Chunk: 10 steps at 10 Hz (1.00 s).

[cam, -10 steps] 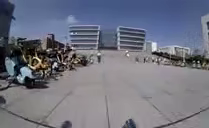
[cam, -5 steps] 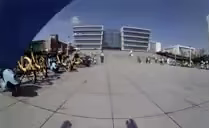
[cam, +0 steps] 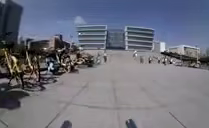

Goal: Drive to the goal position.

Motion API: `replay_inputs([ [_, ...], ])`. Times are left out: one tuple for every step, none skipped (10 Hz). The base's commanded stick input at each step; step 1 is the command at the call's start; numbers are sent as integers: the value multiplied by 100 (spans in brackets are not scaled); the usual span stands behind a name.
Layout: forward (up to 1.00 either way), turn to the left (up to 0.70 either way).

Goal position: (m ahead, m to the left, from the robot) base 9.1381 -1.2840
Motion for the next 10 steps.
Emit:
replay_inputs([
  [100, 0],
  [100, 0],
  [100, -13],
  [100, -35],
  [100, -40],
  [100, -40],
  [100, -40],
  [100, -40],
  [100, -40],
  [100, -40],
])
